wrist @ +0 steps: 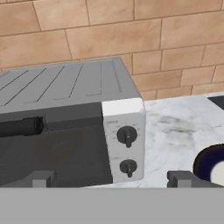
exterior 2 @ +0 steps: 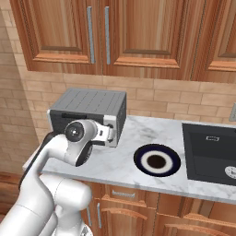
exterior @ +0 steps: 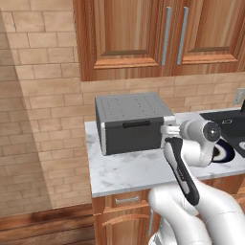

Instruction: Pick up the bagel from the plate, place it on the toaster oven rack, close the door, and set the timer.

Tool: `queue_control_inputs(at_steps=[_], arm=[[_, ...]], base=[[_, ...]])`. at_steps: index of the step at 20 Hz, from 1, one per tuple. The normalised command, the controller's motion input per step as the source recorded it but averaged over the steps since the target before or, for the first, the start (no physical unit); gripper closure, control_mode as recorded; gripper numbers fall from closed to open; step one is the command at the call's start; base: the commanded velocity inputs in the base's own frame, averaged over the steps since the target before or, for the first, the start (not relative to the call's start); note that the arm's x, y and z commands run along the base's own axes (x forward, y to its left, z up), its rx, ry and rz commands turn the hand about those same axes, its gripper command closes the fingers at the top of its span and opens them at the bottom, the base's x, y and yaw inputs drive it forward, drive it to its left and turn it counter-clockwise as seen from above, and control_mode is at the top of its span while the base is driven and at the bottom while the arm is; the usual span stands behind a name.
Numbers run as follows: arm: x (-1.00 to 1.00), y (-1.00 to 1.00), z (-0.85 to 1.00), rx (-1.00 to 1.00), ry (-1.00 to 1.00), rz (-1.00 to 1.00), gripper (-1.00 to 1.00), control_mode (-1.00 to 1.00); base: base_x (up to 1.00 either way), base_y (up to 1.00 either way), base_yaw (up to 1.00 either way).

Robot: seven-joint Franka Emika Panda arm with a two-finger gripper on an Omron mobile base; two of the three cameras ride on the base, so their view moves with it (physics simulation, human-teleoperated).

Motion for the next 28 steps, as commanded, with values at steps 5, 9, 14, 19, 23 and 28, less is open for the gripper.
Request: queue_control_inputs(at_steps=[5,9,14,19,23,28], arm=[[0.0,-0.13,-0.25,0.02,-0.03,0.0,-1.0,-1.0],[0.0,0.0,-0.22,0.0,-0.05,0.0,-1.0,-1.0],[0.0,0.0,-0.23,0.0,-0.02,0.0,-1.0,-1.0],[0.01,0.0,-0.25,0.0,0.0,0.0,-1.0,-1.0],[0.06,0.0,-0.22,0.0,0.0,0.0,-1.0,-1.0],[0.28,0.0,-0.25,0.0,0.0,0.0,-1.0,-1.0]], base=[[0.0,0.0,0.0],[0.0,0.0,0.0],[0.0,0.0,0.0],[0.0,0.0,0.0],[0.0,0.0,0.0],[0.0,0.0,0.0]])
